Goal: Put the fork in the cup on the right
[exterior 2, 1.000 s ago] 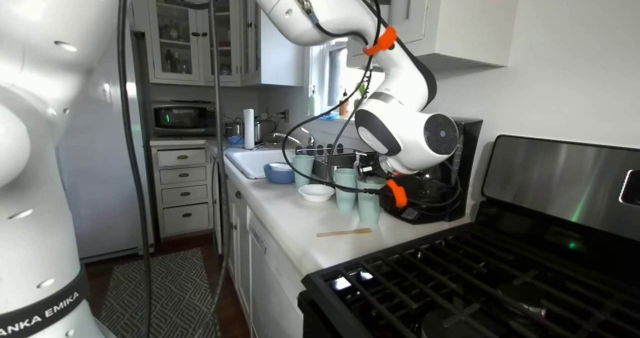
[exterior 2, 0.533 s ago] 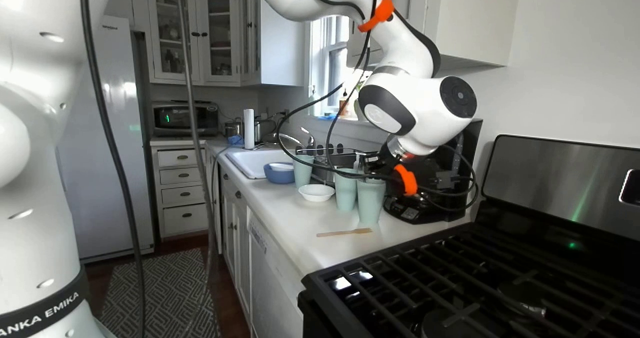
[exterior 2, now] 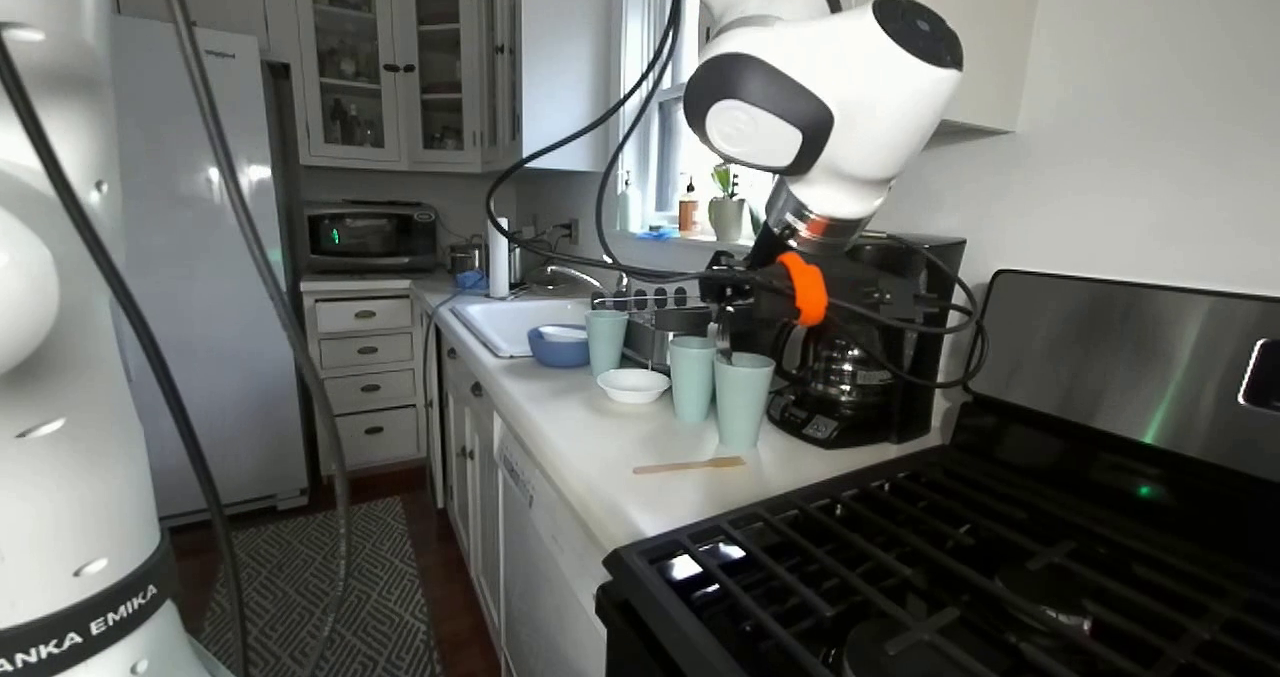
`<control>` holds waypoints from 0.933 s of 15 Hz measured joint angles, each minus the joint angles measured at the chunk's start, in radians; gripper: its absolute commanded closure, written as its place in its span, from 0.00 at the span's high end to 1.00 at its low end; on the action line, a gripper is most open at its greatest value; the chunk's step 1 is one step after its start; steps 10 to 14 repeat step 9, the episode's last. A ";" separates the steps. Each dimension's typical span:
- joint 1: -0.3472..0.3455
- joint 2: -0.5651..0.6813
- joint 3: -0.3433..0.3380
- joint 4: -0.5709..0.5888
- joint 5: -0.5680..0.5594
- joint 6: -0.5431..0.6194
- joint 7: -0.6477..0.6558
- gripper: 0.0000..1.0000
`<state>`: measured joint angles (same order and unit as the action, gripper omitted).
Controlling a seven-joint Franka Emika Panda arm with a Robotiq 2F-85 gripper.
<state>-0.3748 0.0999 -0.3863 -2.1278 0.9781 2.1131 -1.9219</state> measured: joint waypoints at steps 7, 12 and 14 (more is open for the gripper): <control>0.014 -0.244 0.029 -0.155 -0.212 0.187 0.419 1.00; 0.015 -0.244 0.027 -0.155 -0.212 0.186 0.417 1.00; 0.015 -0.244 0.027 -0.155 -0.212 0.186 0.417 1.00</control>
